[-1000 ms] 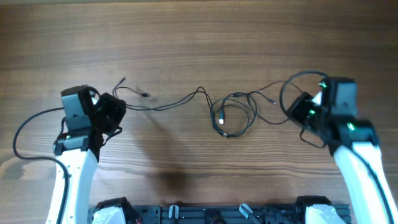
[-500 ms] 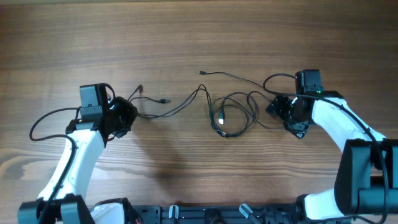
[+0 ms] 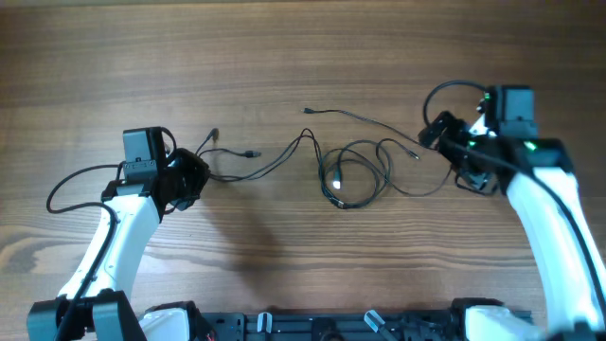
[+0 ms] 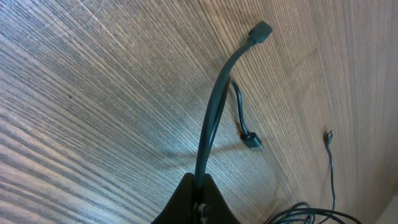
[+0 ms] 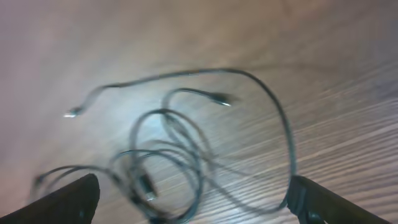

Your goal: Untangle cables

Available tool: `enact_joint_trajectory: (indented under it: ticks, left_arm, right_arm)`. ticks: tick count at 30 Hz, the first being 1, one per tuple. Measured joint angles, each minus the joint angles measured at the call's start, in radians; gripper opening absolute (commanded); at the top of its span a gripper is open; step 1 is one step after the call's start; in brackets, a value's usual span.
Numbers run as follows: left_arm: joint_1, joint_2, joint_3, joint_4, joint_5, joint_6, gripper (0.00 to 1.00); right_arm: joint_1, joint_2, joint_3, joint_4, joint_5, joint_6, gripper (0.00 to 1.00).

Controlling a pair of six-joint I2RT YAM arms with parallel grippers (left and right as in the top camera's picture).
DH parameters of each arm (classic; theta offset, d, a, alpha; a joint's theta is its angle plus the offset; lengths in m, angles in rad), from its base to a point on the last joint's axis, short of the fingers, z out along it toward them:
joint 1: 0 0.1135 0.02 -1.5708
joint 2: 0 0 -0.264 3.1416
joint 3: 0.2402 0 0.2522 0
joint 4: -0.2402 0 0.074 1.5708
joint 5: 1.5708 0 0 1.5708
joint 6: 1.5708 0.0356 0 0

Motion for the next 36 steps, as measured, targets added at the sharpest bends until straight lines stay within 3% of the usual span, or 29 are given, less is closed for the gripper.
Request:
enact_joint_trajectory:
  ticks: [5,8,10,11,13,15,25,31,36]
  left_arm:
    - [0.000,0.000,0.000,-0.001,0.000,0.000,0.04]
    - [0.000,0.000,0.000,-0.001,0.000,0.000,0.04]
    - [0.000,0.000,0.000,0.000,0.000,0.000,0.04]
    - [0.000,0.000,0.000,-0.001,0.000,0.000,0.04]
    - [0.000,0.000,0.000,-0.001,0.000,0.000,0.04]
    - [0.000,0.000,0.000,-0.001,0.000,0.000,0.04]
    - [0.000,0.001,0.000,0.001,0.000,0.000,0.07]
    - [0.000,0.001,0.000,0.002,0.000,0.000,0.08]
    - [0.000,0.001,0.000,0.002,0.000,0.000,0.08]
  right_arm:
    - [0.010,-0.148,0.001,0.023,-0.017,-0.044,0.97]
    - [0.062,-0.162,0.001,0.120,-0.070,-0.146,0.82]
    - [0.105,-0.147,0.000,0.180,-0.104,-0.209,0.82]
    - [0.132,-0.130,0.000,0.216,-0.119,-0.246,0.83]
    - [0.182,-0.080,-0.001,0.266,-0.140,-0.319,0.96]
    - [0.217,-0.015,-0.001,0.305,-0.154,-0.383,0.98]
    - [0.256,0.397,-0.010,0.452,-0.257,-0.678,0.84]
    - [0.257,0.517,-0.012,0.618,-0.406,-0.768,0.78]
    - [0.257,0.573,-0.012,0.652,-0.441,-0.914,0.77]
